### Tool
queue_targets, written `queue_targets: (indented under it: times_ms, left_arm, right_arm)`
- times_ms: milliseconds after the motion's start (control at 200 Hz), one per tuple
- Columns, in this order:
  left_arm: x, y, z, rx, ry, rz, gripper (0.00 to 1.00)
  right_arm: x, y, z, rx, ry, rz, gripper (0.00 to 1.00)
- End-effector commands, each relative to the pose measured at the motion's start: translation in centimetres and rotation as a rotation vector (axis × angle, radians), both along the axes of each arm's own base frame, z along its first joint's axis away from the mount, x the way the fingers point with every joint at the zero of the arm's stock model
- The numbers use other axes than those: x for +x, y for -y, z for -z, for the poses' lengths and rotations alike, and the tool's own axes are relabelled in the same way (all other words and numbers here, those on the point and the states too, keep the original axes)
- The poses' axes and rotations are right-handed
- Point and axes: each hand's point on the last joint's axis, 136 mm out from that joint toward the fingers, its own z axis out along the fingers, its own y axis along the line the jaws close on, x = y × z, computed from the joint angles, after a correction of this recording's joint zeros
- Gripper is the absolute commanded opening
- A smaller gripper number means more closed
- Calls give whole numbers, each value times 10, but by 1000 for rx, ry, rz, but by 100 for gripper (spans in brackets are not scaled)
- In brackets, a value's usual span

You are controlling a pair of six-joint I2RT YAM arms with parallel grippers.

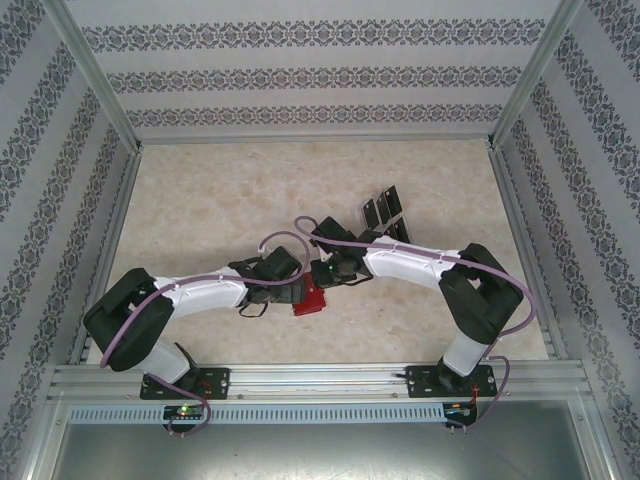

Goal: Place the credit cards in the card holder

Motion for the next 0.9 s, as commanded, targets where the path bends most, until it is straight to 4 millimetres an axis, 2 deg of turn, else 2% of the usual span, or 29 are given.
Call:
queue_targets:
  times_ms: [0,190,340,555,894]
  left_arm:
    - [-8,-14,12,53,-39,-12,100]
    - [-8,-14,12,57,-40,-9,100]
    - [-7,-14,11,58,-39,-10,100]
    - [-8,-14,12,57,-40,-11,100]
    - [-8,-14,15,56,-44,-11,100]
  right_arm:
    - [2,-2,-7,0,15,-12,12]
    - [2,-2,-10,4,21,-15,0]
    - [0,-2,-15,29,18,-12,0]
    - [-6,-12,-24,127,-14,-5,0]
    - [-10,-18,-6,132,-64,-4,0]
